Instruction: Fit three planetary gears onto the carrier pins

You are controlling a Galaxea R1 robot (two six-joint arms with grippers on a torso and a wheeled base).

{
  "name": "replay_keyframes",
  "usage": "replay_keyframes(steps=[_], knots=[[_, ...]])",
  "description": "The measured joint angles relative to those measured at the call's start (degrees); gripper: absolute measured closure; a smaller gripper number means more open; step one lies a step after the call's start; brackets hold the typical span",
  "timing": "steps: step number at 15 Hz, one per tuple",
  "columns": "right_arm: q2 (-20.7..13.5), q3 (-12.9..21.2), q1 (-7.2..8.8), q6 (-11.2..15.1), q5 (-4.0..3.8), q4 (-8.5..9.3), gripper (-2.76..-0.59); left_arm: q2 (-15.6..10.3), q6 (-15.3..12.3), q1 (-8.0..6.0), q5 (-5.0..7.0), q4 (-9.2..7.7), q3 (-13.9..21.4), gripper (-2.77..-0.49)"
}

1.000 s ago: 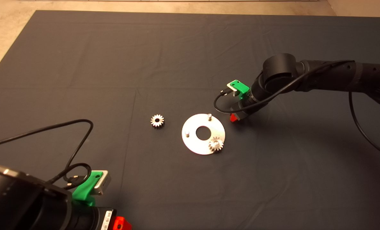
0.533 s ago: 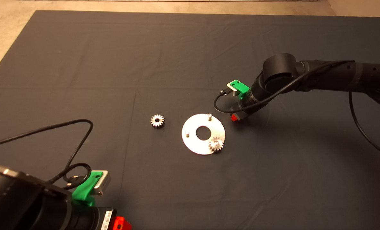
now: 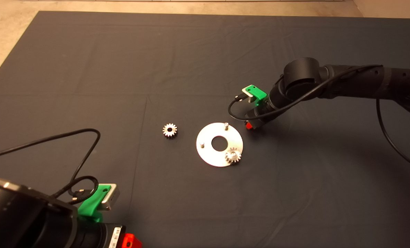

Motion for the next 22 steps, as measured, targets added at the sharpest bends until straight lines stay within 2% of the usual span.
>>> replay_keyframes(steps=[11, 13, 15, 16, 17, 18, 20, 22], knots=[[-0.1, 0.1, 0.11, 0.0, -0.02, 0.05, -0.91, 0.0, 0.0, 0.02, 0.0, 0.0, 0.0, -2.77], [0.0, 0.1, 1.28, 0.0, -0.32, 0.25, -0.91, 0.0, 0.0, 0.0, 0.0, -0.01, 0.0, -2.77], [0.0, 0.2, 5.17, 0.0, -0.33, 1.07, -0.91, 0.0, 0.0, 0.01, 0.0, 0.0, 0.0, -2.77], [0.0, 0.2, 8.15, 0.0, -0.29, 3.15, -0.9, 0.0, 0.0, 0.0, 0.0, -0.02, 0.0, -2.77], [0.1, 0.2, 9.92, 0.0, -0.22, 5.8, -0.9, 0.0, 0.0, 0.0, 0.0, 0.0, 0.0, -2.77], [0.2, 0.3, 10.93, 0.0, -0.28, 8.37, -0.91, 0.0, 0.0, 0.0, 0.0, -0.02, 0.0, -2.77], [0.4, 2.1, 11.54, 0.0, -0.5, 11.95, -0.9, 0.1, 0.0, 0.0, -0.02, 0.0, 0.0, -2.77], [0.8, 6.0, 11.57, 0.0, -0.61, 13.89, -0.9, 0.2, 0.0, 0.02, 0.0, -0.02, 0.0, -2.77]])
